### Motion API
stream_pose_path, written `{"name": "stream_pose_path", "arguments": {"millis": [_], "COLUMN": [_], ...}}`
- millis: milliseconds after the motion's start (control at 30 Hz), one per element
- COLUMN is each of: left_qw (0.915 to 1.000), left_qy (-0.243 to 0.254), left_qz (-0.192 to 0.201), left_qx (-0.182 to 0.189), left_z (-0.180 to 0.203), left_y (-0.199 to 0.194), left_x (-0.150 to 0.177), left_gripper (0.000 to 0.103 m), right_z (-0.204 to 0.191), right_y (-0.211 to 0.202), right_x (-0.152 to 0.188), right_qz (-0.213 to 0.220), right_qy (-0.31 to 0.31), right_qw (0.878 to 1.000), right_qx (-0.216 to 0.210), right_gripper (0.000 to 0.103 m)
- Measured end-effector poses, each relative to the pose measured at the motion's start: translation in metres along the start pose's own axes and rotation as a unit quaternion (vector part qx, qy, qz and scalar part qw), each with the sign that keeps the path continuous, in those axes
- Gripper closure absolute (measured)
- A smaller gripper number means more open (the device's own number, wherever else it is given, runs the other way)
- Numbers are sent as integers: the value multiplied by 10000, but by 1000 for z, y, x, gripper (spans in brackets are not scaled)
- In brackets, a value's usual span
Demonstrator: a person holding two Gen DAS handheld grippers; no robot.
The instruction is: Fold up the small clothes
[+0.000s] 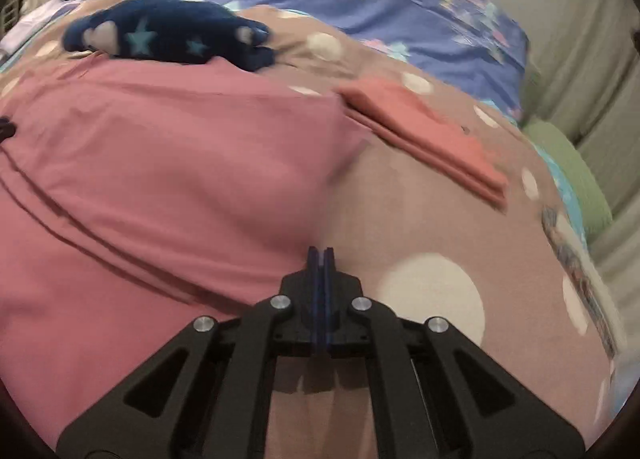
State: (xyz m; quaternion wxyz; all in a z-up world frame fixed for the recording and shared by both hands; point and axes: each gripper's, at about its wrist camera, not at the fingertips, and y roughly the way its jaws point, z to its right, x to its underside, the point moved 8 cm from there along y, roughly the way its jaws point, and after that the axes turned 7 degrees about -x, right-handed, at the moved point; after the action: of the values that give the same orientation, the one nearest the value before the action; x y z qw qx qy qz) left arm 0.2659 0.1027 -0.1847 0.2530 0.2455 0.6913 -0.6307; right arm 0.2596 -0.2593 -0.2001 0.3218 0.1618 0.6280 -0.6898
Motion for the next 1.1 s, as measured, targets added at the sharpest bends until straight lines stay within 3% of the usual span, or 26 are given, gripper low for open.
{"name": "stream_pose_path", "arguments": {"millis": [133, 233, 300, 367, 500, 633, 800, 933, 1100], "left_qw": [10000, 9997, 9989, 9984, 9985, 9995, 9950, 9942, 9914], "left_qy": [-34, -124, -280, -350, -272, -217, -547, -149, 227], "left_qz": [-6, 13, 30, 87, 190, -99, -242, -312, -327], "left_qx": [44, 186, 372, 433, 440, 212, 797, 1017, 1244], "left_z": [0, -2, -7, -13, -31, -58, -70, -61, -47], "left_y": [0, -4, -13, -26, -55, -66, -94, -110, -131], "left_x": [0, -1, 0, 3, 24, 67, 100, 126, 150], "left_gripper": [62, 59, 56, 54, 49, 49, 49, 51, 60], "right_z": [0, -11, -17, -16, -8, -9, -15, -21, -30], "right_y": [-38, -59, -66, -54, -68, -78, -94, -107, -127], "right_x": [-1, 8, 25, 40, 53, 63, 79, 101, 129], "right_qz": [309, 455, 442, 166, 339, 359, 339, 260, 136], "right_qy": [768, 774, 822, 809, 1316, 1396, 1500, 1598, 1851], "right_qw": [9944, 9909, 9870, 9906, 9797, 9778, 9733, 9674, 9528], "right_qx": [-656, -1004, -1310, -1093, -1474, -1523, -1704, -1950, -2402], "right_gripper": [100, 87, 71, 71, 70, 70, 62, 62, 62]}}
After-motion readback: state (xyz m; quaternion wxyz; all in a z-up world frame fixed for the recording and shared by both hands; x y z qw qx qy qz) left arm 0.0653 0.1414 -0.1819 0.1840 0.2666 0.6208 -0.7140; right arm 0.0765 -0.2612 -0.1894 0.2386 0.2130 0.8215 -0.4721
